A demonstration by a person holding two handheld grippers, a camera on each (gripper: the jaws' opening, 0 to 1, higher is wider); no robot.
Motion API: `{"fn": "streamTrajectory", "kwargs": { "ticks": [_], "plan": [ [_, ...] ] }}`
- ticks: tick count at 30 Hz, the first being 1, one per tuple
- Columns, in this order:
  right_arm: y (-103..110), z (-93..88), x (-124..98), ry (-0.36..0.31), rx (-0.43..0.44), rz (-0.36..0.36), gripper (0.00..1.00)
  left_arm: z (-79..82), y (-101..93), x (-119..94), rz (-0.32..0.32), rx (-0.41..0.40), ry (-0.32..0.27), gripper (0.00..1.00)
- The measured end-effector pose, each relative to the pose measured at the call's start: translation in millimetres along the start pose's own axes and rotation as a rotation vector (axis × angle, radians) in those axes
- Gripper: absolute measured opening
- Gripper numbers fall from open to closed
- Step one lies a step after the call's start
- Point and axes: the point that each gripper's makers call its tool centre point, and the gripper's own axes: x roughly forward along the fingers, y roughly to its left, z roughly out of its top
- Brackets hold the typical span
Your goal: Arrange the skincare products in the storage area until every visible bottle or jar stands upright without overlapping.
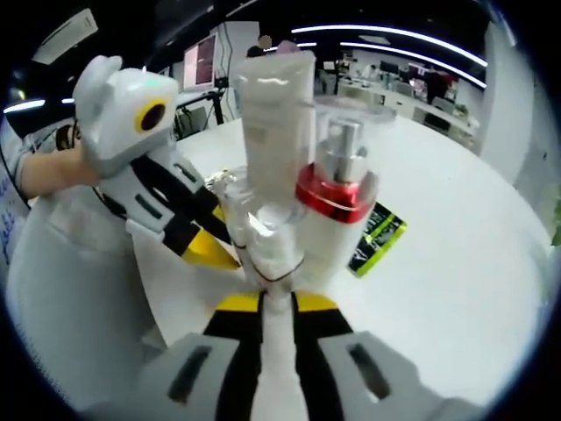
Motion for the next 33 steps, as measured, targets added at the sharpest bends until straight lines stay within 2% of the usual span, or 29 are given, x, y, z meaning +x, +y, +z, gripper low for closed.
{"fn": "streamTrajectory", "kwargs": {
  "ticks": [12, 28, 33],
  "plan": [
    [-1.3, -2.2, -1.0, 0.004, 0.001, -0.004, 0.12, -0.1, 0.3, 1.7, 0.01, -0.013, 0.002, 0.07],
    [3.1, 2.0, -6.0, -0.003, -0.018, -0.006, 0.14, 2.5, -7.4, -2.1, -0.006, 0.05, 0.005, 0.1],
    [1.9, 1.5, -7.6, -0.002, -0.018, -0.014, 0.15, 2.3, -3.8, -1.9, -0.002, 0.048, 0.006, 0.09]
  ]
}}
